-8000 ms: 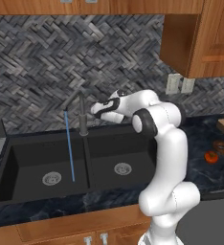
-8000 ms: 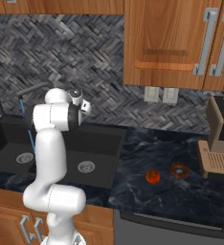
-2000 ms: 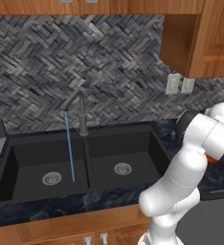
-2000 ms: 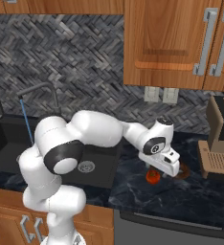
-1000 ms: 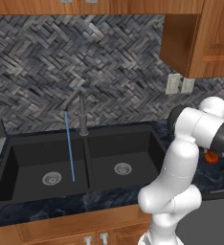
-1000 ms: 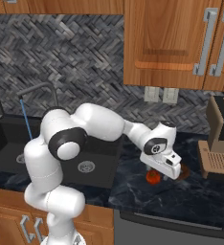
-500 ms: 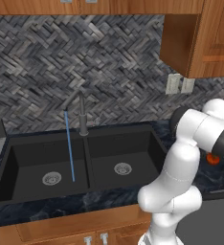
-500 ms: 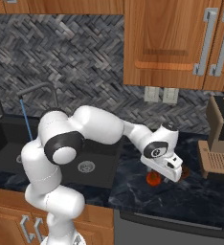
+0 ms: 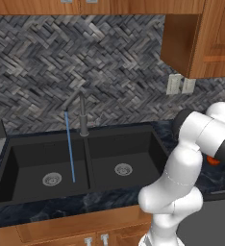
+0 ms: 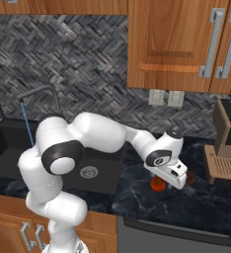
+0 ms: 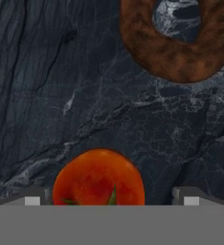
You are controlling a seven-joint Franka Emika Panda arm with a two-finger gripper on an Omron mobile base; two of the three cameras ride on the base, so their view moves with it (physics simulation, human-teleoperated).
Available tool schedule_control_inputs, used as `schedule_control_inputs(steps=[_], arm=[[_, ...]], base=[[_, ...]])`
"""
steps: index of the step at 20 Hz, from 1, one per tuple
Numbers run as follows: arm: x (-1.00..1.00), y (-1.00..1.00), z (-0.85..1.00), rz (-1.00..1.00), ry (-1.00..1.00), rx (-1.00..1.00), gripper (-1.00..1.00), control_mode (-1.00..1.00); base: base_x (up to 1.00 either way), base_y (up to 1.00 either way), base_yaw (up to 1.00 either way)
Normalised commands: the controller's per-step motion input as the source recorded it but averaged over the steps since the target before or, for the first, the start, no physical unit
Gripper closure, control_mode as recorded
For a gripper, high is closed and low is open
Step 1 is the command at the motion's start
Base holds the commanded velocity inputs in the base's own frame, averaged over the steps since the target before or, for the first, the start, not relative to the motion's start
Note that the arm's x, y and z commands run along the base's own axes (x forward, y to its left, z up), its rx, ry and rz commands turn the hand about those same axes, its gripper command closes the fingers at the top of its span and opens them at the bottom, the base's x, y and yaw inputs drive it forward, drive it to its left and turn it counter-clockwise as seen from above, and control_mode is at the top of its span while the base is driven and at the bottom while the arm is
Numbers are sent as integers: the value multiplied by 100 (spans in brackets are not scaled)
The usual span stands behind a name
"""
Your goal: Turn on the sink faucet. Then move the tomato from the counter to the sink. Turn off the sink. Move the vegetable from the sink to the pot next to the stove. Finally move the pot to the front left burner.
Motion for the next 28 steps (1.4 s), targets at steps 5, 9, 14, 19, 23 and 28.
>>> schedule_control_inputs(steps=[5, 9, 14, 19, 23, 28], arm=[[-1, 10, 0, 0, -4, 0, -100, -100], [-2, 11, 0, -2, -1, 0, -100, -100], [0, 4, 0, -3, 0, 0, -100, -100], [0, 0, 0, -2, 0, 0, -100, -100], [0, 0, 0, 0, 0, 0, -100, -100], [0, 0, 0, 0, 0, 0, -100, -100]], base=[[0, 0, 0], [0, 0, 0], [0, 0, 0], [0, 0, 0], [0, 0, 0], [0, 0, 0]])
